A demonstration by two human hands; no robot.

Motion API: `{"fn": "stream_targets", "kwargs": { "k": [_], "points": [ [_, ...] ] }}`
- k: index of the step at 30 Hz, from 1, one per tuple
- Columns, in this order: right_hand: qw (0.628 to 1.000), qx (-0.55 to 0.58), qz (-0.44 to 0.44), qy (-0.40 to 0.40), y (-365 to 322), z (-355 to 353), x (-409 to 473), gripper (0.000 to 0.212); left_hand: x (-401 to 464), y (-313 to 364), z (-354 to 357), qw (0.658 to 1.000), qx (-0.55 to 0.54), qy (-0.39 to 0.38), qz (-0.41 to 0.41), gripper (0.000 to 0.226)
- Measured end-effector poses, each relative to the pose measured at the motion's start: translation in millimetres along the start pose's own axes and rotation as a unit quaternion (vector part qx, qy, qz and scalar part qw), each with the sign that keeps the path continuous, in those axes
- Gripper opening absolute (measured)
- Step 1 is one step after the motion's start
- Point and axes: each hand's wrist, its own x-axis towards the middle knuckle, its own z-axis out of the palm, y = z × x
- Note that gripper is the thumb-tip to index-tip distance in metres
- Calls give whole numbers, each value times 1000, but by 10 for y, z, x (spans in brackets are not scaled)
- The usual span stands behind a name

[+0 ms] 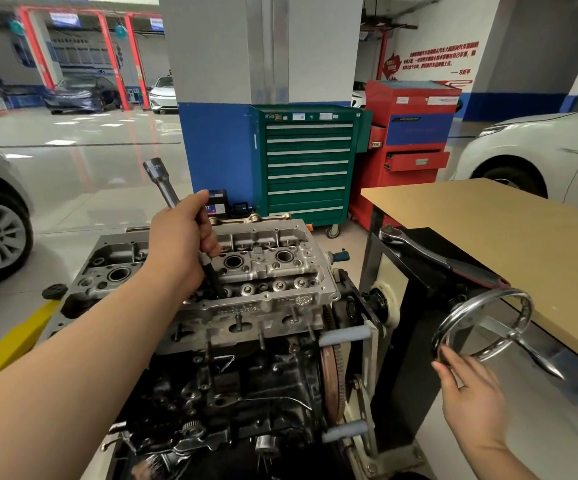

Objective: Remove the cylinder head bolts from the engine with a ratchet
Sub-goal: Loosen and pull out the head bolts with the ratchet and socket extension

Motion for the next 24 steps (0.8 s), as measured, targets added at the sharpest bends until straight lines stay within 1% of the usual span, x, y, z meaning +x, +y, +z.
{"fn": "stream_targets", "kwargs": {
  "k": [5, 9, 11, 12, 13, 14, 15, 16, 17, 18, 21, 22, 23, 24],
  "points": [
    [999, -22, -38, 2, 189, 2, 34, 33, -11, 25, 28, 1000, 12, -9, 3, 55],
    [998, -38, -49, -21, 240, -52, 69, 32, -1, 34, 43, 1000, 18, -9, 6, 55],
    [999, -14, -28, -41, 182, -87, 67, 30, 4, 24, 45, 1000, 18, -14, 5, 56],
    [998, 20, 7, -57, 136, -93, 56, 31, 12, 14, 47, 1000, 16, -14, 2, 57],
    [992, 86, 66, -70, 81, -98, 46, 33, 22, 4, 41, 1000, 11, -11, -1, 57],
    [971, 176, 147, -68, -1, -120, 45, 34, 35, -5, 30, 1000, 4, -7, -4, 55],
    [936, 258, 237, -49, -64, -134, 69, 34, 50, -16, 19, 1000, -7, -5, -7, 52],
    [901, 309, 304, -26, -135, -174, 115, 34, 65, -28, 7, 1000, -23, -4, -12, 49],
    [882, 328, 337, -10, -186, -207, 190, 36, 84, -45, -8, 999, -40, -4, -19, 47],
    [871, 339, 355, -6, -228, -241, 279, 40, 106, -64, -20, 998, -57, -6, -26, 47],
    [852, 391, 350, -3, -338, -306, 527, 53, 175, -113, -64, 996, -84, -18, -33, 50],
    [840, 409, 357, -6, -367, -327, 592, 54, 191, -120, -75, 995, -86, -24, -34, 50],
    [818, 431, 380, -12, -382, -351, 661, 51, 199, -124, -82, 995, -88, -29, -37, 50],
    [782, 461, 418, -26, -397, -386, 732, 51, 200, -128, -88, 995, -91, -32, -40, 50]
  ]
}}
